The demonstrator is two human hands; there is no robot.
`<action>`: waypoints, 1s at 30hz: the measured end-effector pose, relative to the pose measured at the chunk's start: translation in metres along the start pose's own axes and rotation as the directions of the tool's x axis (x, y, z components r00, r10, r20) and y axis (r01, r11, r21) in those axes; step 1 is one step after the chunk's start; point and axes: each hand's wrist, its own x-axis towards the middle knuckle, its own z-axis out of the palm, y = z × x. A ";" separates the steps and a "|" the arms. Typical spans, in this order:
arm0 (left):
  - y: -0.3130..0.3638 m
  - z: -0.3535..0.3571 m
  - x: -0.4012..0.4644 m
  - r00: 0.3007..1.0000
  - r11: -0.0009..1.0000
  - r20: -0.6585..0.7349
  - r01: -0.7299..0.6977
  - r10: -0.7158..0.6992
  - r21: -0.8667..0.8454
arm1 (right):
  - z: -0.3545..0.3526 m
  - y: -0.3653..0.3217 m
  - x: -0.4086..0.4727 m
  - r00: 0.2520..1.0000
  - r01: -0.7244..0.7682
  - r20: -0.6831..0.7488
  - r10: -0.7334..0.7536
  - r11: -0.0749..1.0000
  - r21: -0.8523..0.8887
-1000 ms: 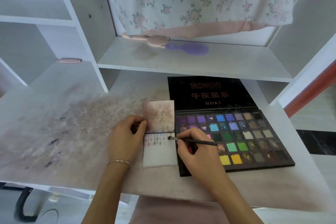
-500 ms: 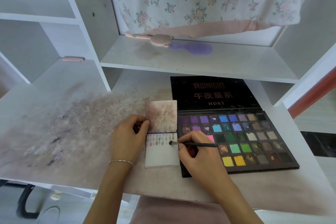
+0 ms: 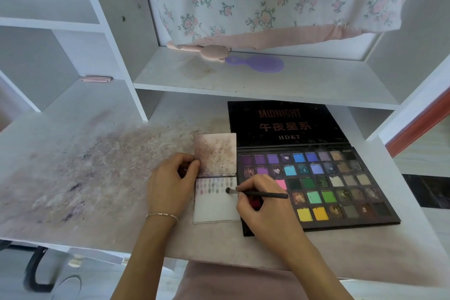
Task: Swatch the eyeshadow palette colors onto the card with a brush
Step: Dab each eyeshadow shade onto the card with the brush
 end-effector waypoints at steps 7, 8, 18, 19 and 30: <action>0.001 -0.001 0.000 1.000 1.000 0.000 0.006 -0.006 0.010 | 0.000 -0.001 0.001 1.000 0.007 -0.013 -0.007 1.000 -0.008; 0.001 -0.001 0.000 1.000 1.000 0.001 0.009 -0.009 0.012 | 0.000 -0.001 0.001 1.000 0.010 -0.010 -0.010 1.000 -0.012; 0.001 0.000 0.000 1.000 1.000 0.002 0.012 -0.012 0.004 | 0.001 0.000 0.000 1.000 0.024 -0.019 -0.025 1.000 -0.017; 0.001 -0.001 0.000 1.000 1.000 0.003 0.010 -0.010 0.005 | 0.001 0.000 0.000 1.000 0.025 -0.019 -0.025 1.000 -0.012; 0.002 -0.001 0.000 1.000 1.000 0.008 0.011 -0.011 -0.002 | -0.006 -0.001 -0.002 0.997 0.017 -0.074 -0.002 0.978 0.208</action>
